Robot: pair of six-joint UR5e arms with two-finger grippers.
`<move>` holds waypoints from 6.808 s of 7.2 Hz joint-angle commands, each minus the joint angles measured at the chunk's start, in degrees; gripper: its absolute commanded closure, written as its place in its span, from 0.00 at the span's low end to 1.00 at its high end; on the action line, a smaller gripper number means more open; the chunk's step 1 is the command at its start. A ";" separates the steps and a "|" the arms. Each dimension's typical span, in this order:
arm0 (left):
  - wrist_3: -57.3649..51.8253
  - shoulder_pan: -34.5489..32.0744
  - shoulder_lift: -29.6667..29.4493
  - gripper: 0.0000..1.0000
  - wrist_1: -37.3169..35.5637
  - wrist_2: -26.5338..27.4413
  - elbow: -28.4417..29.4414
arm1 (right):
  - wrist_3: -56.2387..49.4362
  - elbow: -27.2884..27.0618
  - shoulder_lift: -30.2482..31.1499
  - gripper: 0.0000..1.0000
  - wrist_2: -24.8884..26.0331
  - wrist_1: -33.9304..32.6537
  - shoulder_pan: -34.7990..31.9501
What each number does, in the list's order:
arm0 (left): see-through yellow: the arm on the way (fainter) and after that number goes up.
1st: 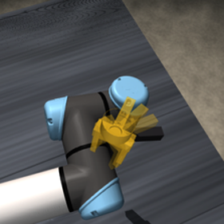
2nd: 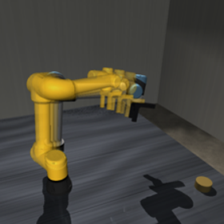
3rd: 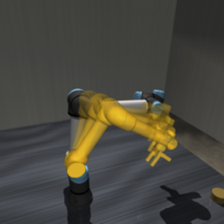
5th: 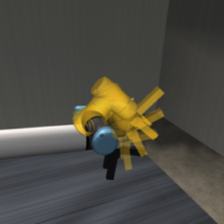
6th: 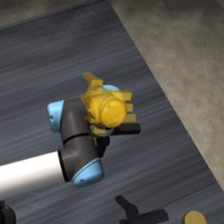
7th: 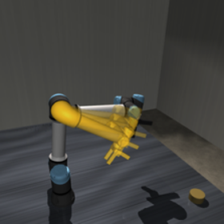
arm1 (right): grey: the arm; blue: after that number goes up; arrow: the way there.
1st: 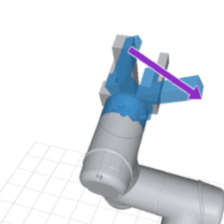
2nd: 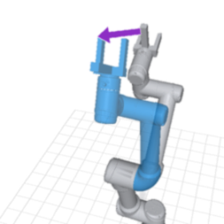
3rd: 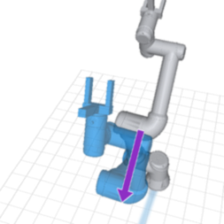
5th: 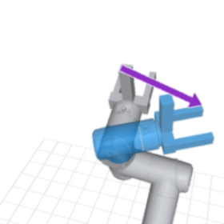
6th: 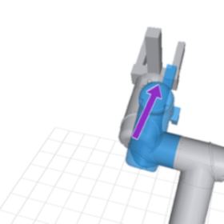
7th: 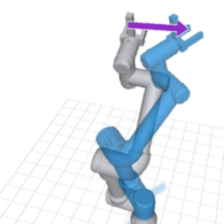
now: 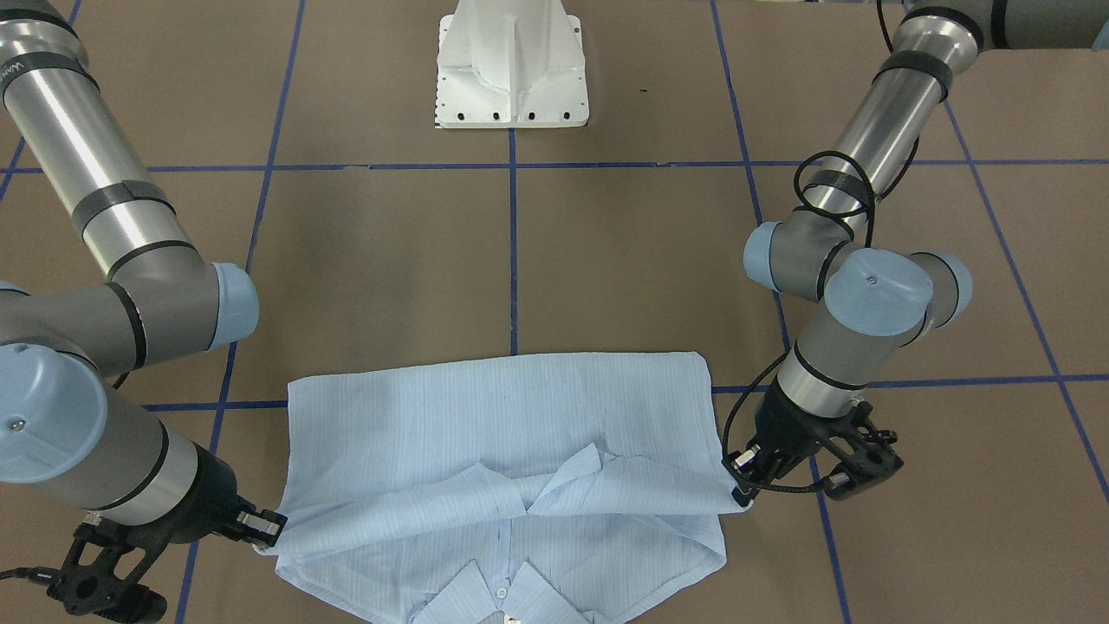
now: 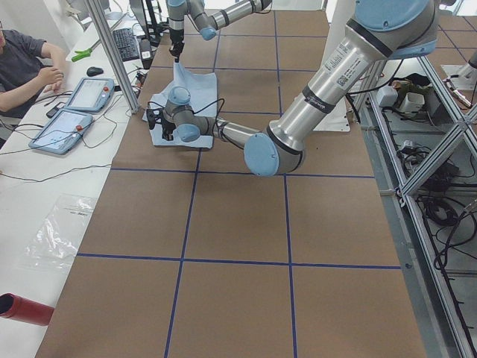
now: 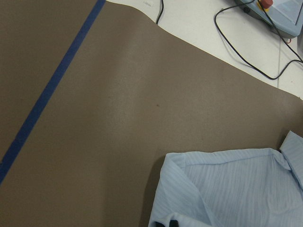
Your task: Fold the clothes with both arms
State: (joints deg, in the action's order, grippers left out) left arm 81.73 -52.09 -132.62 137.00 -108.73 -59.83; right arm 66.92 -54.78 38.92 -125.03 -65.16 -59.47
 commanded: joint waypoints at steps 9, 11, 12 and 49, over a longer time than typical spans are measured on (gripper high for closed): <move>-0.08 -0.29 0.08 0.00 -0.68 0.00 -1.87 | -0.13 -15.14 13.08 0.00 5.15 2.49 6.98; 0.00 -0.29 0.26 0.00 -0.68 0.01 -2.39 | -0.13 -19.74 18.46 0.00 5.23 2.40 10.24; 0.00 -0.29 0.26 0.00 -0.68 0.01 -2.39 | -0.04 -20.27 19.52 0.00 5.32 2.40 10.34; 16.97 26.34 2.89 0.18 -21.68 7.39 -25.07 | 8.93 -69.58 49.94 0.00 10.77 3.99 24.58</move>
State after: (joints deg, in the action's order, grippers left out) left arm 98.90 -25.80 -129.73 115.31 -101.34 -85.14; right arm 75.85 -124.37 88.87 -114.21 -61.17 -34.74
